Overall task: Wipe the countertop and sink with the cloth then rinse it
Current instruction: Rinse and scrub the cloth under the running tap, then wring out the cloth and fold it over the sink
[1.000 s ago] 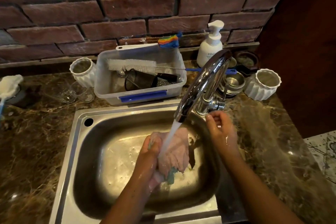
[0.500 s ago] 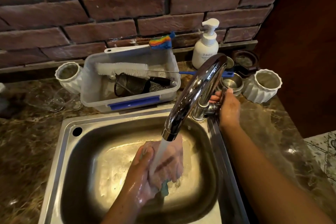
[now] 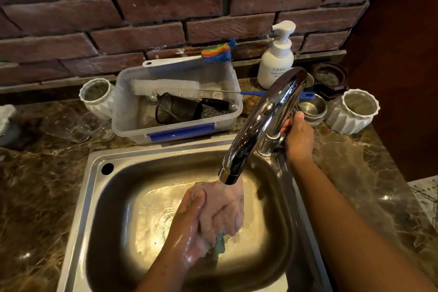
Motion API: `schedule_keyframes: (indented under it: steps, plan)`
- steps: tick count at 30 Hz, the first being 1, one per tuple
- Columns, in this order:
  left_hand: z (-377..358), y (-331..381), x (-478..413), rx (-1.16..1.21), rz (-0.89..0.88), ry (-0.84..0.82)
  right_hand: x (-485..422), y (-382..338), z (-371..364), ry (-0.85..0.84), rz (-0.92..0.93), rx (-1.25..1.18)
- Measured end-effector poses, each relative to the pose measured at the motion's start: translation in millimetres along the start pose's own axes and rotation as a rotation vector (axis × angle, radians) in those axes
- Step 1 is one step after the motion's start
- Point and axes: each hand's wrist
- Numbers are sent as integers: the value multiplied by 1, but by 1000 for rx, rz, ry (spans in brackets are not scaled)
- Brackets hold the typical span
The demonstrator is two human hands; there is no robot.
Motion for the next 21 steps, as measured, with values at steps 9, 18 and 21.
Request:
schedule_keyframes:
  steps: [9, 18, 21]
  plan:
    - [-22, 18, 20, -143, -55, 132, 0, -15, 21, -105, -6, 263]
    - [-44, 49, 78, -37, -73, 149, 141, -25, 33, -179, 25, 238]
    - [-53, 59, 98, -50, -82, 129, 194, -17, 24, -619, -329, -175]
Point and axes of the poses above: each hand's wrist, its own x-axis away from the middle knuckle, its own z-axis out of the back of the hand, y = z × x, and after that the axes turned 4 degrees about -z, right-handed
